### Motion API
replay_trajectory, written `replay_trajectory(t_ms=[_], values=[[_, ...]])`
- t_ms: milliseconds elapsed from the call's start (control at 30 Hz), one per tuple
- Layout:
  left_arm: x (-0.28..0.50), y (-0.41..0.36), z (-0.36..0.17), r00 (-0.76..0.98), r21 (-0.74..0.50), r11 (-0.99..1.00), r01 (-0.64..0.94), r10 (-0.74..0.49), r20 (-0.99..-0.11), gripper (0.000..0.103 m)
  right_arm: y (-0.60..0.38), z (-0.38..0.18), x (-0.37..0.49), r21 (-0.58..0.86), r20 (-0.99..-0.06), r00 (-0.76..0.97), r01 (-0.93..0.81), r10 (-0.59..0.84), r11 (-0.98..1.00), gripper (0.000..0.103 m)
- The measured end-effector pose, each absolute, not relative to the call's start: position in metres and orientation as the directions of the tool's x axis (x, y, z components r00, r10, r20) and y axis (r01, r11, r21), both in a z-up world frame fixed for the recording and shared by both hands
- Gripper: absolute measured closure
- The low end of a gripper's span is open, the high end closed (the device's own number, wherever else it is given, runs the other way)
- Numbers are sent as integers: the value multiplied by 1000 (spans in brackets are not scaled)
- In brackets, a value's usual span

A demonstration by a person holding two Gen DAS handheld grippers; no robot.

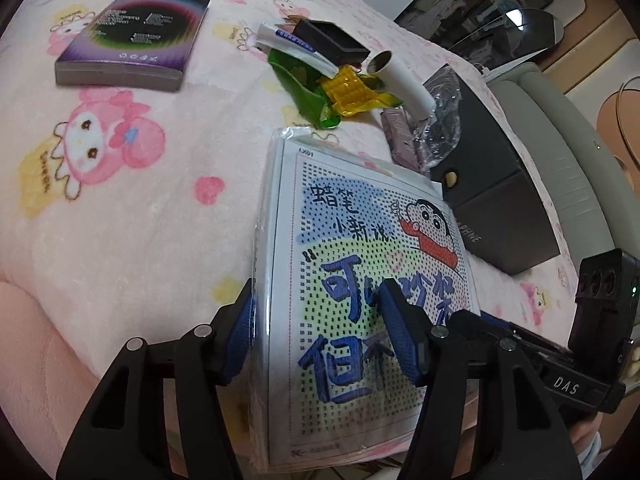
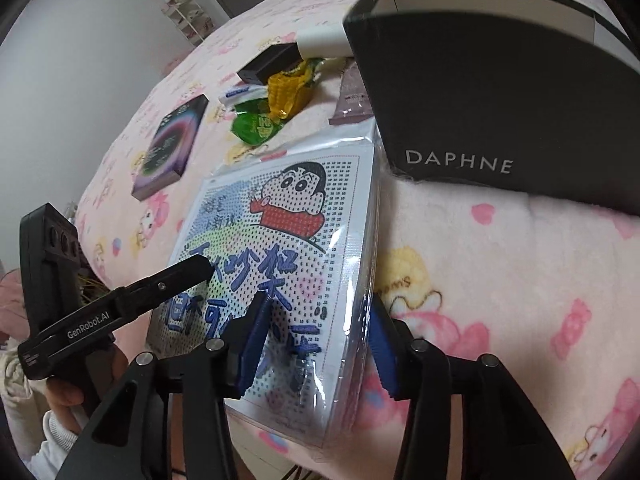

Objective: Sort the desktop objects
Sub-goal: 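Bring the held kit over the open box and lower it inside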

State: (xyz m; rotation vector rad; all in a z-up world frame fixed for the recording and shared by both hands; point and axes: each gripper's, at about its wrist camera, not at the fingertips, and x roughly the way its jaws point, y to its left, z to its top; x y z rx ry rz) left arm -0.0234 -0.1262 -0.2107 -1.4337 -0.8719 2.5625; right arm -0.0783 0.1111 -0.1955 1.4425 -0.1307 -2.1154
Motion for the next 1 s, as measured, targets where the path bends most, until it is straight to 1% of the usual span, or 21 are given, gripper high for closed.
replay_trajectory(t_ms=[100, 300, 600, 1000], values=[[-13, -124, -198, -580, -510, -838, 194, 321, -749, 42, 112, -185, -72, 374, -826, -261, 408, -499, -833, 60], [-2, -118, -165, -616, -505, -848, 157, 316, -722, 42, 118, -155, -61, 369, -793, -308, 444, -526, -816, 60], [2, -101, -121, -666, -485, -870, 88, 311, -678, 42, 150, -117, -56, 443, -713, -357, 437, -603, -783, 60], [-19, -63, -93, -678, -479, -878, -11, 359, -642, 44, 181, -90, -61, 420, -678, -458, 401, -575, -814, 60]])
